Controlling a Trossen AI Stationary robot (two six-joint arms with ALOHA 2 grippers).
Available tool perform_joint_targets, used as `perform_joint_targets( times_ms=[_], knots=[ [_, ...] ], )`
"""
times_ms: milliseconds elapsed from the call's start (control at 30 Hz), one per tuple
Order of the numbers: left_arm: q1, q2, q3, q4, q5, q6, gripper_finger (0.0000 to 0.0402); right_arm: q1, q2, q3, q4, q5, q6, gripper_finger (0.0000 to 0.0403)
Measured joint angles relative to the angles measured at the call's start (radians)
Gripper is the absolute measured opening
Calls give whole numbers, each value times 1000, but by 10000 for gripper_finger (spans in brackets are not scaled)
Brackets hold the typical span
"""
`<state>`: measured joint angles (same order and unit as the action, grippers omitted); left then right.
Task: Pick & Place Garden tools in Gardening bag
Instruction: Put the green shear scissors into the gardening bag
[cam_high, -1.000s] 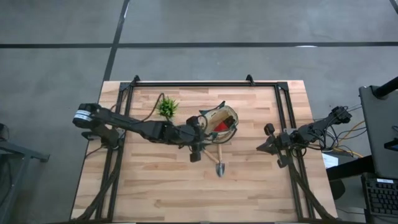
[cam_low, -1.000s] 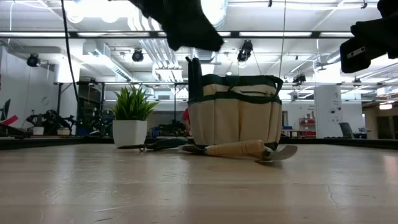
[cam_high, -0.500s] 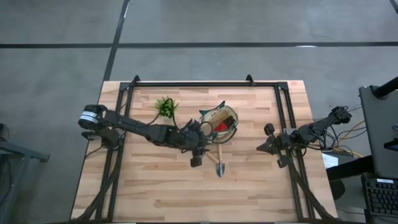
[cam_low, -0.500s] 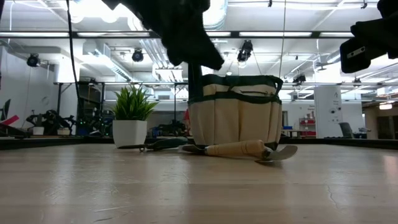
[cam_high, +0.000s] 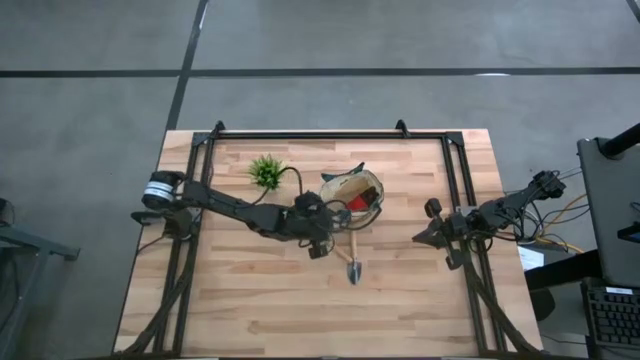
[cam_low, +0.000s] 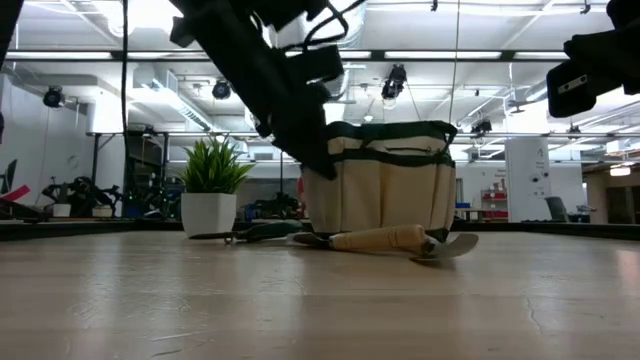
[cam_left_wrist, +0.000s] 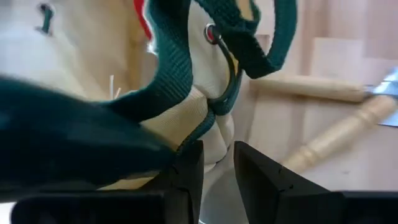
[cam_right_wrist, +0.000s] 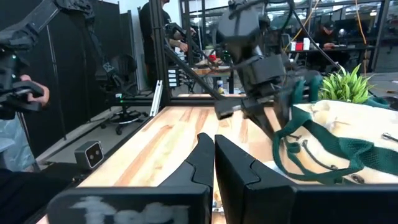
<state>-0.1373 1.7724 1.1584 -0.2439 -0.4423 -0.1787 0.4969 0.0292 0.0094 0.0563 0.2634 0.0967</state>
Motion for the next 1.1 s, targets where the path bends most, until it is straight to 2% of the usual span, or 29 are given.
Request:
perform_joint_targets(
  times_ms=[167,333,400,567,733,867,1100],
  knots=[
    [22,13,0,-8,-57,2,90,0,0,0,0,0,0,8],
    [44,6,0,-9,-244,-1,89,0,0,0,0,0,0,8],
    [58,-5,0,-13,-277,-6,90,0,0,0,0,0,0,8],
    [78,-24,0,-28,-273,-51,90,0,0,0,0,0,0,8],
    [61,-28,0,-117,-174,-117,90,0,0,0,0,0,0,8],
    [44,-28,0,-208,-209,-262,90,0,0,0,0,0,0,8],
    [29,-28,0,-276,-214,-372,90,0,0,0,0,0,0,8]
  ],
)
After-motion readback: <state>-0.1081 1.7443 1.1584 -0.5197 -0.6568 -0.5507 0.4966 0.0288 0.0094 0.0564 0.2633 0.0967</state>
